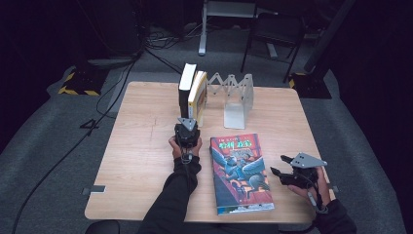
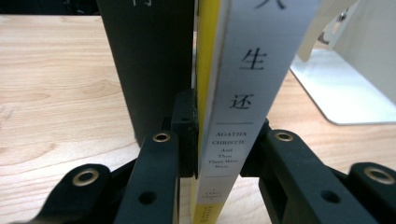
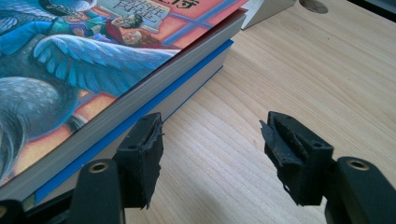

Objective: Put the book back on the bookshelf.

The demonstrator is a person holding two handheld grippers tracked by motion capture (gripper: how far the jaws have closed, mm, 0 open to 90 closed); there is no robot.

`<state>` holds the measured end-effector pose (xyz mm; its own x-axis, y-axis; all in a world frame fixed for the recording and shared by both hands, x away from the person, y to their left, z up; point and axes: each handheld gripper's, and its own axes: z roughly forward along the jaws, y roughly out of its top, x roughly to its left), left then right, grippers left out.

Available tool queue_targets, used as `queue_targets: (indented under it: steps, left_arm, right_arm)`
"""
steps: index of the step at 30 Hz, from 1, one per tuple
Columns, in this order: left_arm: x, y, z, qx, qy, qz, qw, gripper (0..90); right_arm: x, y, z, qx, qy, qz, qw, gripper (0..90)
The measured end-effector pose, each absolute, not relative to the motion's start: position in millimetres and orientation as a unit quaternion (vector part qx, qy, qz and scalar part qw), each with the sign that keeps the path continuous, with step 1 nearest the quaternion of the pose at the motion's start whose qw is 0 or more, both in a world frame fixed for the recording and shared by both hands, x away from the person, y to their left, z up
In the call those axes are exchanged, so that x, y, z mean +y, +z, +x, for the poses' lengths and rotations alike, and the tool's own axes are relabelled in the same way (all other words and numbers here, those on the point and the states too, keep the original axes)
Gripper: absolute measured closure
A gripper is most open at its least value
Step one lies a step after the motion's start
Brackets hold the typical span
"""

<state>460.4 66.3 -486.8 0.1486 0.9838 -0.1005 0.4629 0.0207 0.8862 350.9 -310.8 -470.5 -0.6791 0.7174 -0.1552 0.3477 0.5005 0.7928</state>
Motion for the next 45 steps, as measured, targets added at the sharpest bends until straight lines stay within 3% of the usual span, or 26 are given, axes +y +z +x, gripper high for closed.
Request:
queue_targets:
  steps: [9,12,15,18,21,26,28,31,33,37,45]
  left_arm:
    - [64.3,-487.0,467.7,0.573,0.300,0.630,0.430,72.8]
    - [66.1,-487.3,465.7,0.570,0.286,0.635,0.436,66.9]
    - [66.7,-487.0,462.8,0.564,0.285,0.639,0.439,66.5]
    - [69.3,-486.2,458.3,0.556,0.281,0.646,0.442,57.5]
    - [71.2,-486.5,454.0,0.548,0.275,0.653,0.445,57.0]
    - [83.9,-485.8,436.9,0.522,0.240,0.670,0.470,48.2]
    - [86.3,-485.4,433.7,0.515,0.238,0.675,0.471,48.6]
    - [93.0,-484.2,423.1,0.492,0.241,0.681,0.486,56.7]
    - [98.2,-481.3,419.5,0.483,0.249,0.670,0.506,67.6]
    - [99.4,-480.5,426.9,0.476,0.247,0.679,0.501,75.7]
    - [93.3,-476.4,440.4,0.482,0.266,0.685,0.477,78.7]
  right_arm:
    - [-309.4,-472.3,351.4,0.837,0.377,0.316,0.241,36.5]
    - [-309.2,-472.0,350.9,0.837,0.374,0.316,0.243,36.2]
    - [-309.8,-471.6,351.1,0.836,0.375,0.317,0.244,36.2]
    - [-309.8,-471.3,350.8,0.837,0.374,0.316,0.244,36.2]
    - [-309.7,-471.0,350.5,0.837,0.375,0.316,0.245,36.1]
    - [-310.0,-471.1,350.6,0.838,0.374,0.315,0.244,36.0]
    - [-309.9,-471.3,350.7,0.839,0.372,0.314,0.243,36.0]
    - [-309.5,-473.3,351.5,0.843,0.365,0.313,0.243,36.0]
    - [-309.1,-473.6,351.8,0.843,0.364,0.313,0.242,35.9]
    - [-307.8,-474.2,351.8,0.845,0.363,0.313,0.239,36.0]
    - [-308.3,-474.4,351.8,0.844,0.366,0.312,0.237,35.9]
